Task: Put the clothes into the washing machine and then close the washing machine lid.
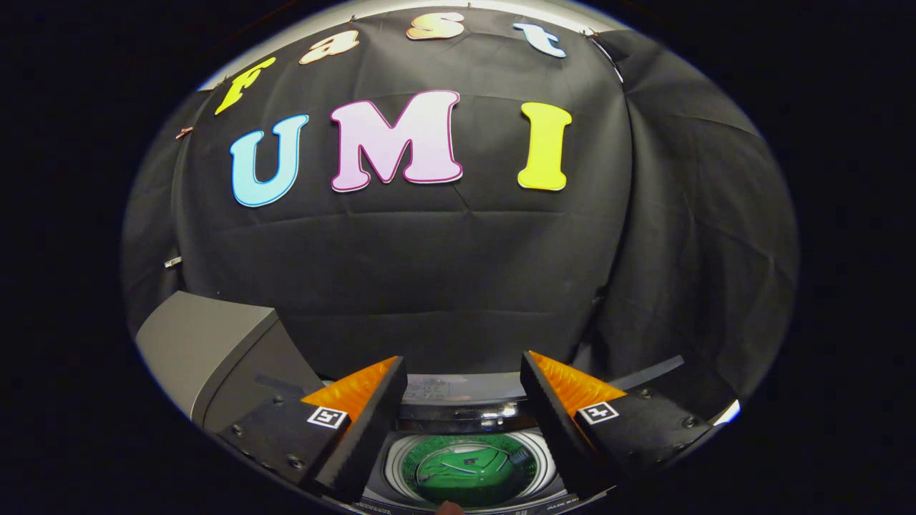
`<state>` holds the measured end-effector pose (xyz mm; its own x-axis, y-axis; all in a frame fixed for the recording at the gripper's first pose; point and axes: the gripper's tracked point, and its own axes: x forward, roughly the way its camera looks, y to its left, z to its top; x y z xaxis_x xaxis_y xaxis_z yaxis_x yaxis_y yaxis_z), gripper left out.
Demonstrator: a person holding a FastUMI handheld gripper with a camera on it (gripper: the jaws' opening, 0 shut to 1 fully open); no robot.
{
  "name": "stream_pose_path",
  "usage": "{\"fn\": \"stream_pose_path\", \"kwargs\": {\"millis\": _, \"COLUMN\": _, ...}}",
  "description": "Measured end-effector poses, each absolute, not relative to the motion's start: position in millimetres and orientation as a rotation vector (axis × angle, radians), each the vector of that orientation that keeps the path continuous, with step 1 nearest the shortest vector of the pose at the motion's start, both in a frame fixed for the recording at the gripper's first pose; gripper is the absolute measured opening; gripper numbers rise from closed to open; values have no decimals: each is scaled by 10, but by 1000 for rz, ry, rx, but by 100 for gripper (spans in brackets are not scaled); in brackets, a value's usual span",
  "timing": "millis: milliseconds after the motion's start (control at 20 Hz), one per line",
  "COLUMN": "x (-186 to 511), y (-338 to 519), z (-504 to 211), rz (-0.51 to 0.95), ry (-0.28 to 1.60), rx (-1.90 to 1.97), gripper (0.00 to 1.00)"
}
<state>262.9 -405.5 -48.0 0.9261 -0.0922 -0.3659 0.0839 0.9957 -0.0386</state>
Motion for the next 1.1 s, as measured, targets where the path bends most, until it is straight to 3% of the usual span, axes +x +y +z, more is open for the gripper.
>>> {"fn": "stream_pose_path", "kwargs": {"millis": 300, "x": 2507, "y": -4051, "z": -556, "rz": -87, "ry": 377, "rx": -12, "gripper": 100}}
{"fn": "stream_pose_path", "kwargs": {"millis": 950, "x": 1878, "y": -4131, "z": -1811, "rz": -96, "ry": 660, "rx": -5, "gripper": 100}}
{"fn": "stream_pose_path", "kwargs": {"millis": 1100, "x": 1902, "y": -4058, "z": -1696, "rz": -79, "ry": 631, "rx": 17, "gripper": 100}}
